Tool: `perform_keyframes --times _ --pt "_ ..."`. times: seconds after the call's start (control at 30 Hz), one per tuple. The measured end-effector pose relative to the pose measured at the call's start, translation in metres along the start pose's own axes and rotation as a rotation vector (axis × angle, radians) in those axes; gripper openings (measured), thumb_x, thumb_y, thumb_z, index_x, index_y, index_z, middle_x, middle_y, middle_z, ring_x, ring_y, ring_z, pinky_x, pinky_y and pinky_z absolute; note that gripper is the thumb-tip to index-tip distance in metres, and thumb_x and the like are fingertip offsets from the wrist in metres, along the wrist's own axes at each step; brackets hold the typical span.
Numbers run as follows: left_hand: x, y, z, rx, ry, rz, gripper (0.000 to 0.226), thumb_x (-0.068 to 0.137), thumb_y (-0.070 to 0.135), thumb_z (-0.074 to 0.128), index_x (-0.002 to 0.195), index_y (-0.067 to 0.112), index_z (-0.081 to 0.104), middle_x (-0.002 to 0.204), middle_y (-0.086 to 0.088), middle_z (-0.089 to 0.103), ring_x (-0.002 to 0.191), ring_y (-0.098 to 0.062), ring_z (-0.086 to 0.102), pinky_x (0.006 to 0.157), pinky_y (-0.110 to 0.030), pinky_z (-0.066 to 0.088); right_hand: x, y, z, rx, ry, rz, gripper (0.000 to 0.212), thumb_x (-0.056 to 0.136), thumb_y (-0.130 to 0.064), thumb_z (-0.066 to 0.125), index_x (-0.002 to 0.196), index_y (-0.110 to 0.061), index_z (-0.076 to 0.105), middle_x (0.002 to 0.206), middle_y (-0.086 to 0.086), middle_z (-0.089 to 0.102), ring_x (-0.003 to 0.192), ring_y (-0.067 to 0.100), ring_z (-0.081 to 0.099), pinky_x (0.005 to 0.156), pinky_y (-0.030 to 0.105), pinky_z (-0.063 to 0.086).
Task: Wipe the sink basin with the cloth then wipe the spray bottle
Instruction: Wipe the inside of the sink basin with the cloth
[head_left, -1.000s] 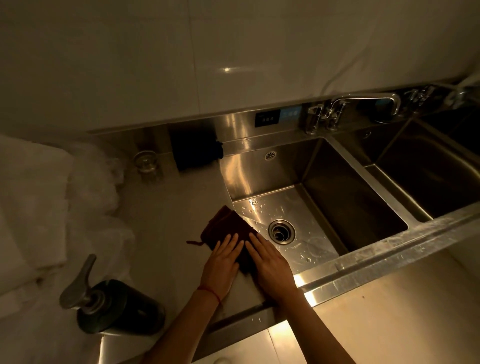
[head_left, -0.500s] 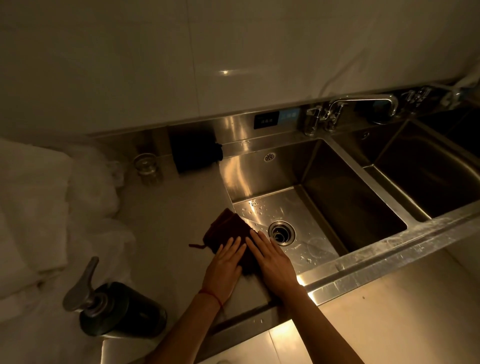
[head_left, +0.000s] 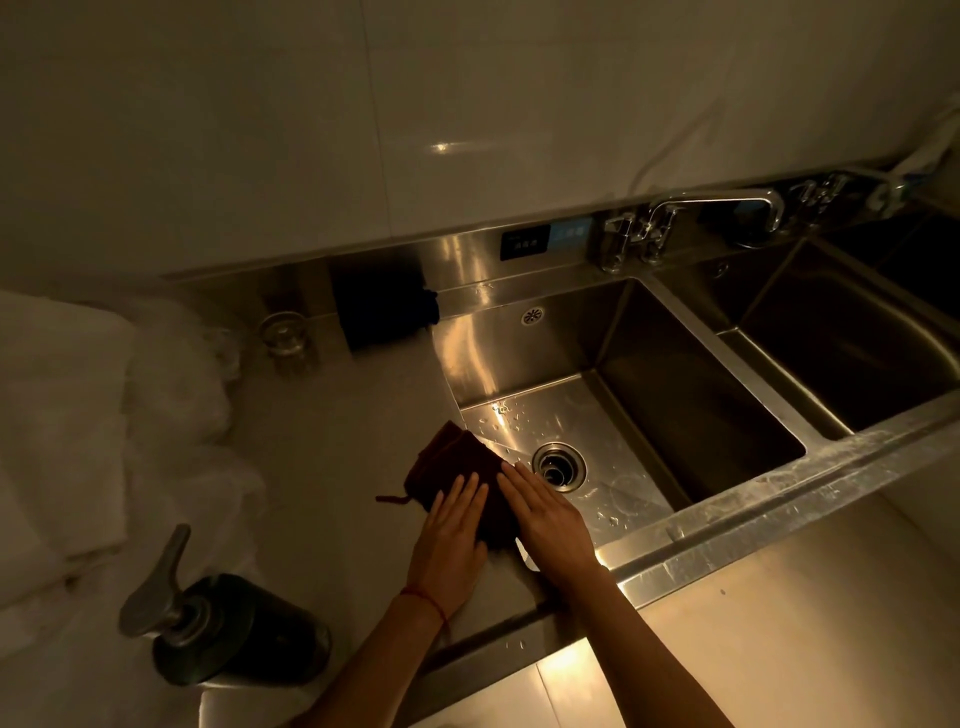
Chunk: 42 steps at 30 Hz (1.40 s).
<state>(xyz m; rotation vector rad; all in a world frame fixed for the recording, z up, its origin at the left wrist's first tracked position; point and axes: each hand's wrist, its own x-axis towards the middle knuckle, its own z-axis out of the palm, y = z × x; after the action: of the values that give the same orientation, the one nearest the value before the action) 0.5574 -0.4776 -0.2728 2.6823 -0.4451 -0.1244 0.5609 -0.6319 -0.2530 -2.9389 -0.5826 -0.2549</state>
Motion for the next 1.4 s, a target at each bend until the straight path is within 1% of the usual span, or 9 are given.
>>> perform_keyframes --times 0.1,0.17,0.27,0.43,0.53,0.63,0.77,0.97,1.4 --pt "-0.001 0.001 -0.001 0.007 0.012 0.022 0.072 0.097 0.029 0.047 0.149 0.026 -0.003 0.161 0.004 -0.004 0.149 -0.012 -0.01 0.114 -0.024 -0.016 -0.001 0.001 -0.007 0.029 0.057 0.01 0.075 0.043 -0.021 0.092 0.112 -0.011 0.064 0.116 0.005 0.067 0.105 0.019 0.064 0.08 0.024 0.052" --pt "0.002 0.004 -0.004 -0.051 0.057 0.025 0.072 0.095 0.031 0.053 0.15 0.023 0.007 0.159 0.003 0.0 0.146 -0.012 -0.01 0.115 -0.026 -0.013 -0.001 0.0 -0.012 0.038 0.085 0.018 0.075 0.042 -0.02 0.092 0.111 -0.011 0.065 0.115 0.006 0.067 0.103 0.019 0.065 0.076 0.023 0.053" --pt "0.009 0.011 -0.01 -0.122 0.129 0.03 0.073 0.087 0.019 0.068 0.148 0.012 0.028 0.157 -0.005 0.019 0.148 -0.023 0.012 0.117 -0.031 -0.002 0.0 0.0 -0.021 0.059 0.135 0.033 0.071 0.042 -0.015 0.093 0.108 -0.008 0.067 0.112 0.009 0.068 0.099 0.023 0.066 0.071 0.026 0.055" --pt "0.024 0.017 -0.012 -0.16 0.212 0.044 0.073 0.085 0.012 0.068 0.147 0.01 0.03 0.157 -0.007 0.024 0.148 -0.026 0.016 0.117 -0.031 -0.003 -0.003 0.001 -0.035 0.077 0.194 0.038 0.069 0.045 -0.006 0.091 0.109 -0.005 0.066 0.112 0.013 0.068 0.098 0.028 0.066 0.07 0.032 0.057" --pt "0.029 0.024 -0.017 -0.146 0.277 0.126 0.071 0.06 -0.002 0.085 0.126 -0.002 0.059 0.133 -0.021 0.056 0.125 -0.044 0.051 0.105 -0.049 0.023 -0.007 0.005 -0.042 0.069 0.214 0.038 0.068 0.048 -0.005 0.089 0.111 -0.005 0.065 0.115 0.013 0.066 0.102 0.028 0.065 0.072 0.034 0.058" --pt "0.037 0.032 -0.019 -0.14 0.383 0.2 0.067 0.046 -0.007 0.09 0.11 -0.005 0.069 0.114 -0.024 0.069 0.104 -0.045 0.065 0.091 -0.051 0.036 -0.009 0.015 -0.048 0.056 0.219 0.04 0.069 0.049 -0.007 0.089 0.113 -0.005 0.064 0.117 0.013 0.065 0.105 0.028 0.063 0.073 0.035 0.058" --pt "0.043 0.046 -0.02 -0.135 0.395 0.25 0.066 0.045 -0.007 0.09 0.108 -0.005 0.07 0.111 -0.023 0.07 0.102 -0.045 0.066 0.082 -0.057 0.048 -0.013 0.03 -0.054 0.062 0.221 0.05 0.07 0.052 -0.01 0.089 0.116 -0.006 0.062 0.119 0.013 0.064 0.107 0.028 0.062 0.071 0.035 0.059" --pt "0.059 0.086 -0.023 -0.152 0.376 0.262 0.069 0.043 -0.015 0.088 0.109 -0.005 0.07 0.111 -0.025 0.069 0.101 -0.047 0.065 0.078 -0.061 0.051 -0.027 0.065 -0.07 0.072 0.27 0.063 0.07 0.053 -0.011 0.088 0.117 -0.006 0.061 0.119 0.014 0.064 0.107 0.029 0.062 0.076 0.035 0.057" --pt "0.099 0.21 -0.014 -0.057 0.367 0.371 0.078 0.028 -0.014 0.091 0.103 -0.005 0.072 0.104 -0.02 0.073 0.094 -0.035 0.072 0.073 -0.046 0.056 -0.076 0.174 -0.11 0.072 0.424 0.113 0.064 0.058 -0.008 0.085 0.117 -0.003 0.06 0.119 0.015 0.064 0.111 0.028 0.06 0.084 0.038 0.055"
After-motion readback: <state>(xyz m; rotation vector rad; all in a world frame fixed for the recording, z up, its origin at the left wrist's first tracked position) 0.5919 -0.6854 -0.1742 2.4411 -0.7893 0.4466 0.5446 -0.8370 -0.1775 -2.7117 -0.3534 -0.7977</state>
